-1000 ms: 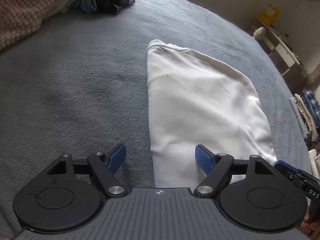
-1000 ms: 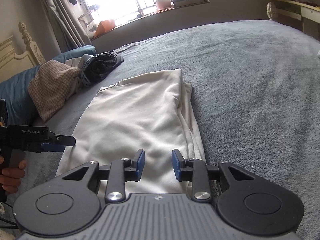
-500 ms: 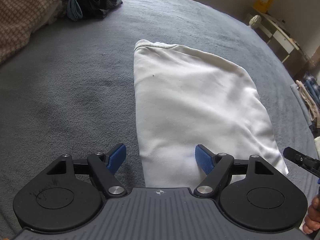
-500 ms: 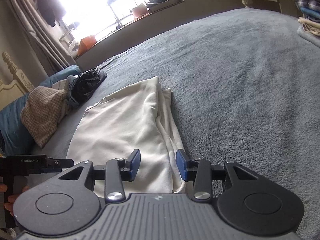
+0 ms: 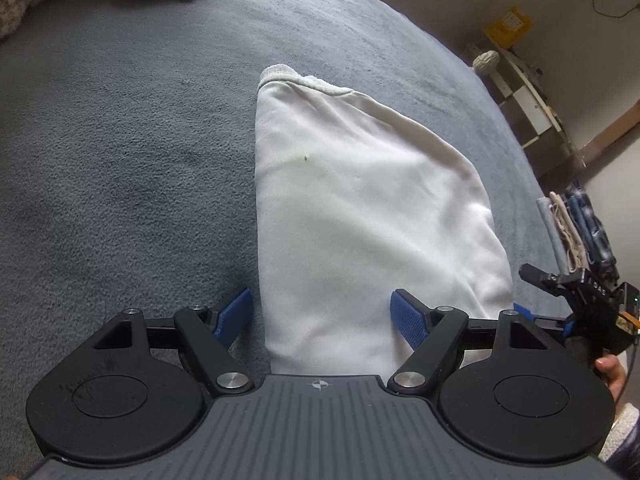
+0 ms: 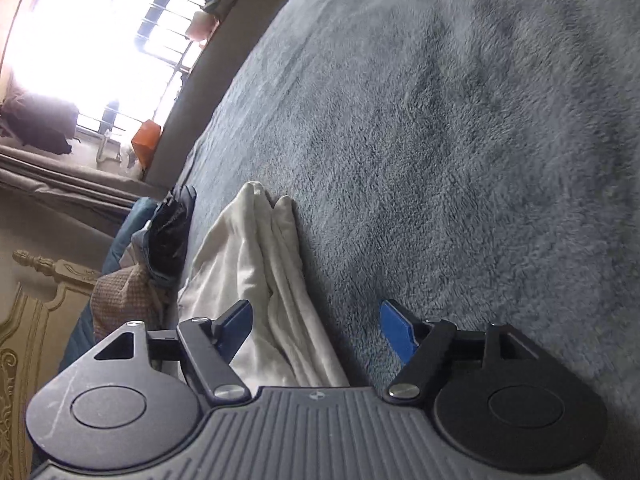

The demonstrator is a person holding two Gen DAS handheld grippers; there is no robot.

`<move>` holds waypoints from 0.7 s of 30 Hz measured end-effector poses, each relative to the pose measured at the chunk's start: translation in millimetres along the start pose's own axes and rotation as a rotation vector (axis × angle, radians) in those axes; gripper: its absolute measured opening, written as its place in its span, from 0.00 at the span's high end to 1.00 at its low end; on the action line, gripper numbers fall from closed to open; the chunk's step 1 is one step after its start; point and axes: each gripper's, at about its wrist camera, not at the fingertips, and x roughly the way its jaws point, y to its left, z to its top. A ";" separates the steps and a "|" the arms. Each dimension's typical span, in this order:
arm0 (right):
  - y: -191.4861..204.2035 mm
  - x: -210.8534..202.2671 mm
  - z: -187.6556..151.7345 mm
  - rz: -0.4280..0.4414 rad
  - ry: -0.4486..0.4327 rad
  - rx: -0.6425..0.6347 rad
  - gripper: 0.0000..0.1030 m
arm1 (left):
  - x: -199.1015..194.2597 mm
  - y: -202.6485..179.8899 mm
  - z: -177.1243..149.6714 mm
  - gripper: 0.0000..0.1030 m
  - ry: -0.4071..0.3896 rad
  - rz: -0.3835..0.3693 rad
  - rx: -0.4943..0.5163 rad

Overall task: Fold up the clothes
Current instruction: 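Grasp the sweatshirt hem end with both grippers and roll it over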

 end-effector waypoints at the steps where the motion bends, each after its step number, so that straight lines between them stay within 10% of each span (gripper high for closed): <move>1: 2.6 7.2 5.4 0.012 0.018 -0.006 0.24 | 2.2 1.2 3.0 0.25 0.003 -0.013 -0.005; 15: 64.8 121.5 53.2 0.186 0.234 -0.134 0.13 | 28.2 20.2 37.9 0.22 -0.004 -0.184 -0.095; 21: 50.6 103.3 47.2 0.241 0.282 -0.137 0.26 | 24.9 38.2 31.0 0.23 0.005 -0.298 -0.142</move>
